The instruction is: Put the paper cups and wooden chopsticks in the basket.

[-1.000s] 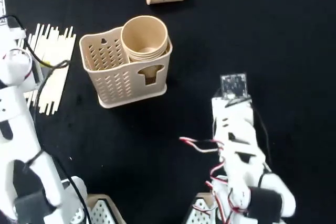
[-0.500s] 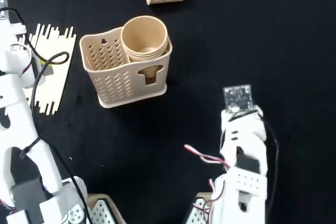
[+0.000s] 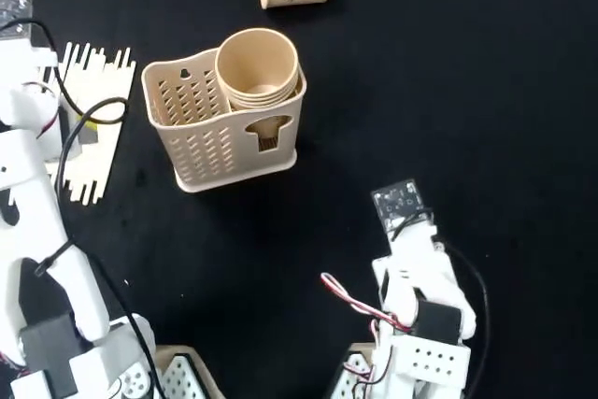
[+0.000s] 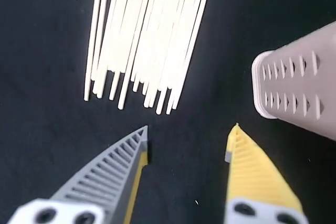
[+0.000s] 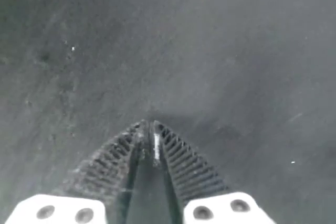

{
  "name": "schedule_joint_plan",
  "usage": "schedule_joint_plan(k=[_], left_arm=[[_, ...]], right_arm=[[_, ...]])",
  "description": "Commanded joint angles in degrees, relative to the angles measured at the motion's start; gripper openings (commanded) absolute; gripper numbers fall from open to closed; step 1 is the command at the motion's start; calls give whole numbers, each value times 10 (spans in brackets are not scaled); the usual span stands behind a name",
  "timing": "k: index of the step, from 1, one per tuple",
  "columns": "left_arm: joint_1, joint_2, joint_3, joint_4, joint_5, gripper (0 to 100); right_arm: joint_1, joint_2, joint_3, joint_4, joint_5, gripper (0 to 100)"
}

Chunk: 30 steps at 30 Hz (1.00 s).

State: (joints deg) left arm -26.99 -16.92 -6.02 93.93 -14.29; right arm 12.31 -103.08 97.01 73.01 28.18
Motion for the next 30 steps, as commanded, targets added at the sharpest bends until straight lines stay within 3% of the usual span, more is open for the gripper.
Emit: schedule_joint_plan(k=[1,7,12,21,30], left_arm=[[0,-2,15,3,-3,242],[4,4,21,-2,1,241],[-3,50,-2,11,69,238],[-13,98,-42,64,70,238],[-13,104,41,68,74,238]], right_arm=[[-9,-25,-4,9,7,12],[-9,-25,-4,9,7,12],[-6,-25,-4,9,7,12],[-6,-25,-4,9,7,12],[-9,-25,-4,9,7,12]])
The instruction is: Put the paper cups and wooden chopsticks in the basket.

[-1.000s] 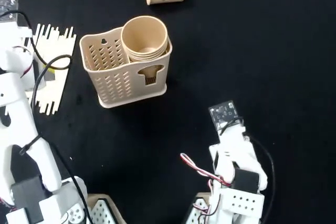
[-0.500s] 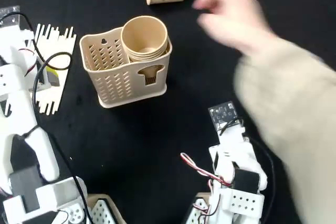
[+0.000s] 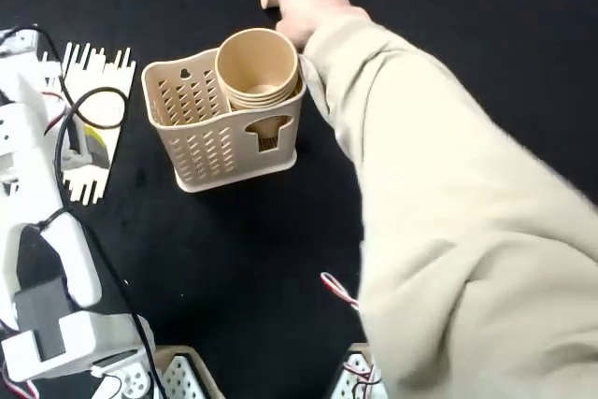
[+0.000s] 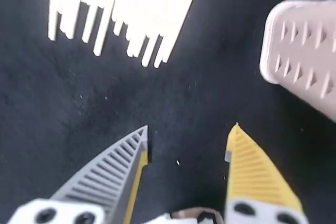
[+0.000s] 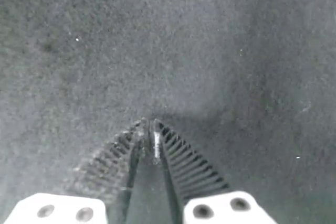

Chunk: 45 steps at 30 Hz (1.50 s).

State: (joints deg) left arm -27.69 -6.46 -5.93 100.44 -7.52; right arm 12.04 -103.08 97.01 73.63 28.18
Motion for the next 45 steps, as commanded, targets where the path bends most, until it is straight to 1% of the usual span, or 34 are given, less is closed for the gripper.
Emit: schedule_joint_plan(k=[1,3,6,7,9,12,15,17,20,22,25,31,40,45], left_arm=[[-4,-1,58,2,6,238],[-2,-1,87,-14,6,238],[-6,9,138,-71,7,239],[-6,18,145,-88,7,239],[0,36,121,-109,7,239],[9,79,29,-120,4,243],[-17,176,-57,-112,6,243],[-32,247,-132,-76,7,241],[-33,334,-282,-4,7,238],[-33,379,-358,4,7,238],[-20,411,-420,4,3,238],[17,425,-428,4,6,238],[13,425,-431,3,6,240],[22,418,-430,4,6,239]], right_arm=[[-6,-25,-4,3,7,12],[-6,-25,-4,3,7,12],[-7,-25,-4,3,7,12],[-7,-25,-4,3,7,12],[-7,-25,-4,3,7,12],[-7,-25,-4,3,7,12],[-7,-25,-4,3,7,12],[-7,-25,-4,3,7,12],[-6,-25,-4,3,7,12],[-6,-25,-4,3,7,12],[-4,-25,-4,3,7,12],[-4,-25,-4,3,7,12],[-5,-25,-4,3,7,12],[-6,-25,-4,3,7,12]])
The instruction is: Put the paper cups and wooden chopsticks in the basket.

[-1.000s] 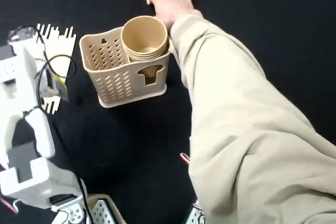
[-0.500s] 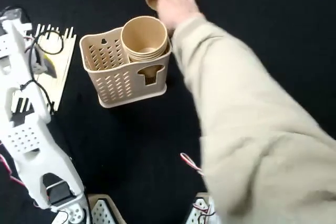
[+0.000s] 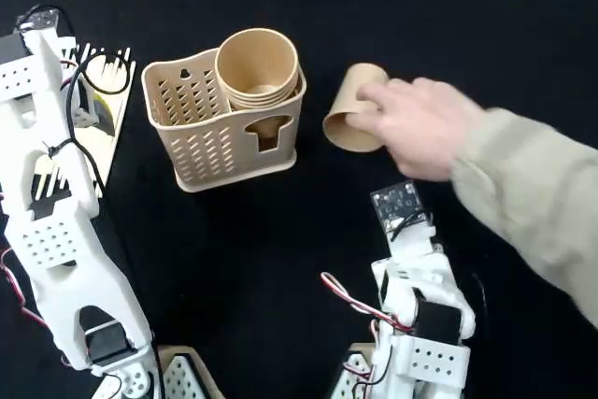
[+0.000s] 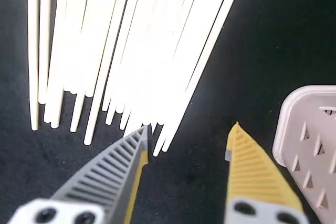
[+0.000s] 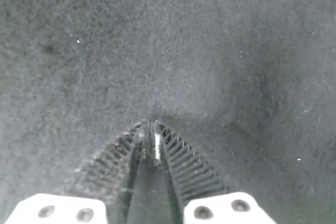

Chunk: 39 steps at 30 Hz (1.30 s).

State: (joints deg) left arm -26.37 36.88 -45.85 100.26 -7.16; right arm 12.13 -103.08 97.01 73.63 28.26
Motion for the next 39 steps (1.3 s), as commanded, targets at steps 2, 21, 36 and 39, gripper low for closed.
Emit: schedule_joint_plan(k=[2,21,36,39], left_arm=[[7,-31,-30,6,0,238],[11,-284,178,6,-2,242],[-60,-448,332,6,-52,242],[-58,-447,385,6,-50,239]], right_arm=[[-7,-25,-4,3,6,12],[-5,-25,-4,3,6,12],[-8,-25,-4,3,4,12],[-11,-25,-4,-24,6,12]])
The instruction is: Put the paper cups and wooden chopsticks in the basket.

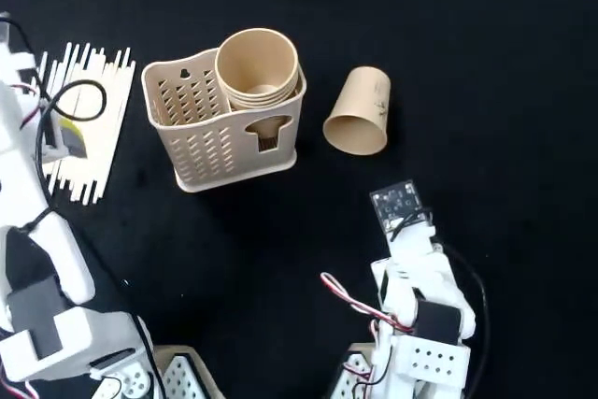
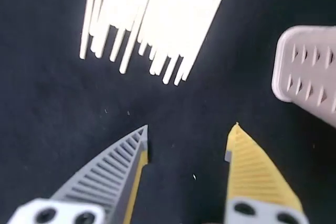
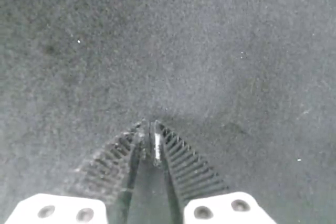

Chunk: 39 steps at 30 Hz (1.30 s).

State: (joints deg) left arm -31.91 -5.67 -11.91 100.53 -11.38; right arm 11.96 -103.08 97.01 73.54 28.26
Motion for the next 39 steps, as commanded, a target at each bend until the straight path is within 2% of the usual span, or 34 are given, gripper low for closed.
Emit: schedule_joint_plan(k=[1,7,8,11,13,15,18,23,27,32,36,39], left_arm=[[-2,-23,62,3,-11,239],[0,-29,118,-9,-28,238],[-8,-33,161,-51,-41,237],[-72,-98,339,-157,-20,191],[-110,-173,456,-233,-44,199],[-117,-243,574,-273,-49,237],[-129,-385,633,-239,-86,260],[-127,-632,661,-169,-90,264],[-143,-776,688,-177,-91,264],[-109,-817,756,-232,-88,264],[-42,-818,804,-273,-60,264],[15,-818,828,-300,-34,264]], right_arm=[[-7,-25,-4,-33,6,12],[4,-25,-5,-57,27,12],[4,-25,-5,-50,53,12],[4,-25,-4,-40,134,12],[11,-24,-4,-32,142,12],[21,-25,-7,-33,135,13],[33,-25,-32,-18,135,78],[47,-25,-51,-10,168,237],[17,-25,-92,-28,167,251],[-61,-19,-154,-55,171,254],[-135,-18,-150,-84,171,255],[-146,-17,-136,-141,171,258]])
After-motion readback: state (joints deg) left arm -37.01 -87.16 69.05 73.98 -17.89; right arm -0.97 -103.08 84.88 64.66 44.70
